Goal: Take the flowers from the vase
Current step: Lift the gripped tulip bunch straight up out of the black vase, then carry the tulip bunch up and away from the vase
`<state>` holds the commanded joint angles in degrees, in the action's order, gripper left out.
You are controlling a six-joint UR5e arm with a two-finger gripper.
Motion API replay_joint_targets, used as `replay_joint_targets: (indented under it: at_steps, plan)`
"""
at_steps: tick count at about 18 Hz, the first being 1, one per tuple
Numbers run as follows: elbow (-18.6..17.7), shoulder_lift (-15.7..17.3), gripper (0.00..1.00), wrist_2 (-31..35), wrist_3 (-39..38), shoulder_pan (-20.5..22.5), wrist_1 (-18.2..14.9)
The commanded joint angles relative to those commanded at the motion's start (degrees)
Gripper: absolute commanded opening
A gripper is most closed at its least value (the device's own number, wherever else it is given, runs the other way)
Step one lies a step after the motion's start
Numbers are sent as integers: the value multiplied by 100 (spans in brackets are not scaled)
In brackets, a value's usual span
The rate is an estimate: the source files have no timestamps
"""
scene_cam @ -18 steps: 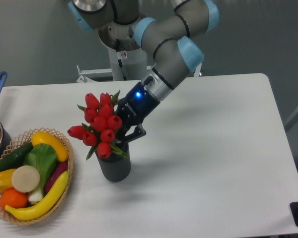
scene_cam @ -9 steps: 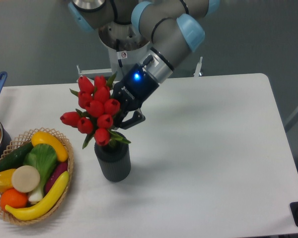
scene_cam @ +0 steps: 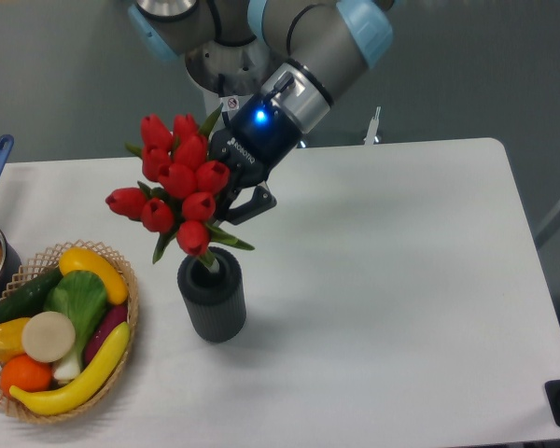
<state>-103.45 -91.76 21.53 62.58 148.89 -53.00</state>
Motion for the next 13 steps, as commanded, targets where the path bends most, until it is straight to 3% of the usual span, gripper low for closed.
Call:
replay_joint_targets:
  at_steps: [7, 13]
  plan:
    - [272, 44, 47, -27, -500, 96, 0]
    - [299, 27, 47, 8, -624, 921, 0]
